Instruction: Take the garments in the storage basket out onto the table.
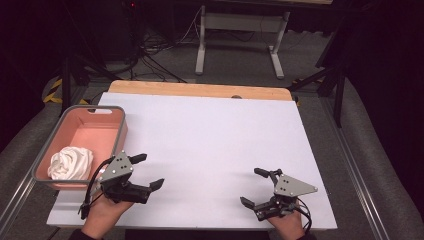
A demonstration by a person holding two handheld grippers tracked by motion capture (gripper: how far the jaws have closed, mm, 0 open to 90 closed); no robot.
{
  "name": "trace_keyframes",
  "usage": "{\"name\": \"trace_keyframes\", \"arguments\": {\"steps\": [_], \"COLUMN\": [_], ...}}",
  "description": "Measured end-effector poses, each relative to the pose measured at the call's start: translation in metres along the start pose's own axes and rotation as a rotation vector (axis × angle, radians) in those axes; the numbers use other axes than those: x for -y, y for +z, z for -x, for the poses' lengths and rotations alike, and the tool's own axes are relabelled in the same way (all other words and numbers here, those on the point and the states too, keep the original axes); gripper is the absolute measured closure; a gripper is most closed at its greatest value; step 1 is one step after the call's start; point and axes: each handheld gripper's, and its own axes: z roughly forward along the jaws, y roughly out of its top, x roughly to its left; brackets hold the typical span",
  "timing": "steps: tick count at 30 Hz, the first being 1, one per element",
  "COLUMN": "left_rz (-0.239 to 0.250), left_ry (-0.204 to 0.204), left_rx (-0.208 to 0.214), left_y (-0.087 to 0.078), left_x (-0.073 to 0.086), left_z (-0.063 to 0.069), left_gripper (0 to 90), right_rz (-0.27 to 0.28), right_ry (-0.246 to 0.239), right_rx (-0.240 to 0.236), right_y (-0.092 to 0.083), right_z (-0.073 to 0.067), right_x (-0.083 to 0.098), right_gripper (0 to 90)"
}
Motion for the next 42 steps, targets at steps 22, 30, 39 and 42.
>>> {"name": "trace_keyframes", "arguments": {"steps": [22, 30, 39, 42], "left_rz": [-0.091, -0.143, -0.176, -0.167], "left_ry": [0.026, 0.03, 0.002, -0.026], "left_rx": [-0.073, -0.108, -0.133, -0.138], "left_y": [-0.016, -0.022, -0.029, -0.033], "left_x": [-0.019, -0.023, -0.025, -0.026], "left_z": [-0.021, -0.032, -0.047, -0.053], "left_gripper": [7.0, 7.9, 7.7, 7.1], "right_rz": [-0.015, -0.018, -0.024, -0.026], "right_ry": [-0.006, -0.004, 0.005, 0.004], "right_rx": [-0.004, -0.002, -0.006, -0.012], "right_y": [0.001, 0.002, 0.003, 0.003], "right_z": [-0.001, -0.001, 0.001, 0.001], "right_x": [0.001, 0.002, 0.003, 0.003], "right_gripper": [1.7, 1.7, 2.6, 3.1]}}
